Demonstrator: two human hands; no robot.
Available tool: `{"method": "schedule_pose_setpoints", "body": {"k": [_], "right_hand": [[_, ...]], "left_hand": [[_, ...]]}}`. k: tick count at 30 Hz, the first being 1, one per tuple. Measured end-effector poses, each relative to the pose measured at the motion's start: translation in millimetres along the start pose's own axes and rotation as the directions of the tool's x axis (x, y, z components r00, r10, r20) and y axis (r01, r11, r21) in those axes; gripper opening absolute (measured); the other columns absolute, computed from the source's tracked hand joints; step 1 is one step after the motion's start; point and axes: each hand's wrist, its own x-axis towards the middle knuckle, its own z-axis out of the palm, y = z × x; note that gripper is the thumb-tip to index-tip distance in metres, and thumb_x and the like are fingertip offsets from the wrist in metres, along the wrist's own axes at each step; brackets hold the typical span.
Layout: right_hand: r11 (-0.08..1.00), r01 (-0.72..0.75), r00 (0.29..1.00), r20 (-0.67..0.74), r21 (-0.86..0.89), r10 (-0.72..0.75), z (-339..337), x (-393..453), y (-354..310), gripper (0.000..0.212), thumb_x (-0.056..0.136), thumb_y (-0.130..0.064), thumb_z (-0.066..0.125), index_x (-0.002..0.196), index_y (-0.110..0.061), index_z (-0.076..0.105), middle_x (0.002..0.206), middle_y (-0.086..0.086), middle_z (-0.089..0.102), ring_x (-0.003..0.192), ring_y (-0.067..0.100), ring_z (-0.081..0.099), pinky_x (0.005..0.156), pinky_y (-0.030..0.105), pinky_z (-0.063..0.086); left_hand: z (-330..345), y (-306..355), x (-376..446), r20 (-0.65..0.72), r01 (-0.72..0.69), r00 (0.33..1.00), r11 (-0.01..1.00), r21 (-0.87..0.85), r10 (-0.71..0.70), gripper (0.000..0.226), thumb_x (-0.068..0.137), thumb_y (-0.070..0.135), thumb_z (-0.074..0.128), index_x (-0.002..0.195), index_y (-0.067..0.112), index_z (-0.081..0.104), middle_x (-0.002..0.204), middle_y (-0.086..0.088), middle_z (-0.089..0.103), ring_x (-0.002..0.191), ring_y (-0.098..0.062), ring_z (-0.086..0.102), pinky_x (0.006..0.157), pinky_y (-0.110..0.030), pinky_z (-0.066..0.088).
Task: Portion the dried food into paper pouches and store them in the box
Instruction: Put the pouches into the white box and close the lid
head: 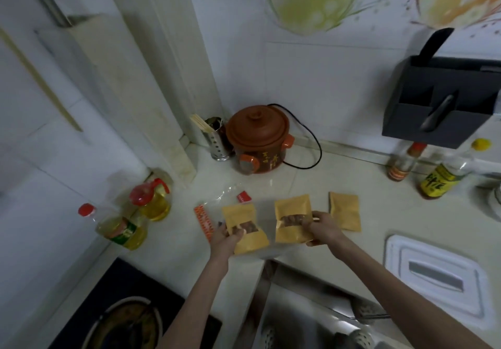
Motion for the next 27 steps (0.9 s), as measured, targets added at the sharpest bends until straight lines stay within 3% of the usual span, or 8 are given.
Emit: {"method": "schedule_pose_setpoints", "body": {"k": [5,8,11,14,17,20,24,27], "right_hand": [[0.999,-0.037,0.999,-0.010,-0.006,0.037,37,1,-4,0.015,0.085,-0.017,0.065,0.093,-0.005,0.070,0.092,0.009,0.068,0.075,0.027,0.069,0.052,0.032,0.059],[0.998,-0.060,0.998,-0.031,0.001,0.060,48,4,-9,0.005,0.079,-0.016,0.072,0.078,-0.012,0.075,0.079,0.002,0.061,0.072,0.024,0.069,0.053,0.034,0.060],[0.994,-0.098,0.993,-0.069,-0.043,0.095,52,5,-16,0.014,0.069,-0.015,0.082,0.062,-0.015,0.069,0.072,0.009,0.068,0.058,0.025,0.069,0.051,0.034,0.060],[0.992,-0.114,0.989,-0.104,-0.048,0.109,57,7,-21,0.027,0.063,-0.022,0.087,0.067,-0.008,0.065,0.068,0.010,0.066,0.044,0.020,0.065,0.041,0.025,0.052],[0.988,-0.116,0.982,-0.161,-0.106,0.098,64,14,-17,0.030,0.080,-0.020,0.075,0.091,0.007,0.065,0.087,0.005,0.057,0.046,0.019,0.064,0.040,0.024,0.052],[0.973,-0.109,0.979,-0.193,-0.204,0.069,63,18,-11,0.024,0.091,-0.011,0.057,0.103,0.009,0.066,0.093,0.010,0.062,0.056,0.019,0.066,0.059,0.028,0.059],[0.944,-0.076,0.977,-0.214,-0.320,0.006,60,20,-2,0.034,0.082,0.004,0.058,0.115,0.003,0.064,0.118,0.015,0.065,0.099,0.029,0.066,0.083,0.034,0.056],[0.911,-0.046,0.978,-0.206,-0.411,-0.044,56,19,7,0.030,0.080,0.003,0.056,0.109,0.005,0.066,0.114,0.017,0.067,0.094,0.029,0.067,0.084,0.039,0.057]], "left_hand": [[-12,-7,17,-0.043,0.025,0.999,0.992,0.127,-0.019,0.022,0.086,0.007,0.067,0.108,0.002,0.070,0.109,-0.016,0.069,0.102,-0.031,0.064,0.089,-0.039,0.054],[-12,-6,23,-0.001,0.028,1.000,0.989,0.144,-0.028,0.027,0.085,0.005,0.068,0.112,0.003,0.069,0.110,-0.013,0.068,0.102,-0.030,0.064,0.090,-0.042,0.054],[-10,-4,27,0.016,0.041,0.999,0.988,0.151,-0.044,0.027,0.083,0.005,0.070,0.109,0.010,0.069,0.103,-0.005,0.067,0.093,-0.023,0.065,0.082,-0.034,0.056],[-6,-1,29,0.043,0.065,0.996,0.986,0.155,-0.073,0.020,0.078,0.002,0.072,0.087,0.020,0.070,0.089,0.000,0.069,0.078,-0.017,0.065,0.074,-0.028,0.056],[-2,1,31,0.058,0.050,0.996,0.973,0.225,-0.065,0.020,0.077,0.006,0.074,0.073,0.023,0.066,0.086,0.001,0.070,0.072,-0.013,0.063,0.070,-0.024,0.051],[2,-3,35,0.076,0.001,0.997,0.962,0.272,-0.023,0.017,0.082,-0.001,0.066,0.084,0.015,0.069,0.097,-0.009,0.073,0.084,-0.019,0.065,0.071,-0.023,0.047],[-2,-5,35,0.143,-0.160,0.984,0.896,0.414,0.109,0.032,0.080,-0.007,0.066,0.111,-0.001,0.065,0.110,-0.013,0.067,0.104,-0.023,0.062,0.073,-0.016,0.042],[-9,-6,27,0.136,-0.247,0.968,0.875,0.416,0.209,0.052,0.083,-0.005,0.066,0.133,0.003,0.053,0.127,-0.011,0.060,0.119,-0.023,0.056,0.089,-0.020,0.044]]}}
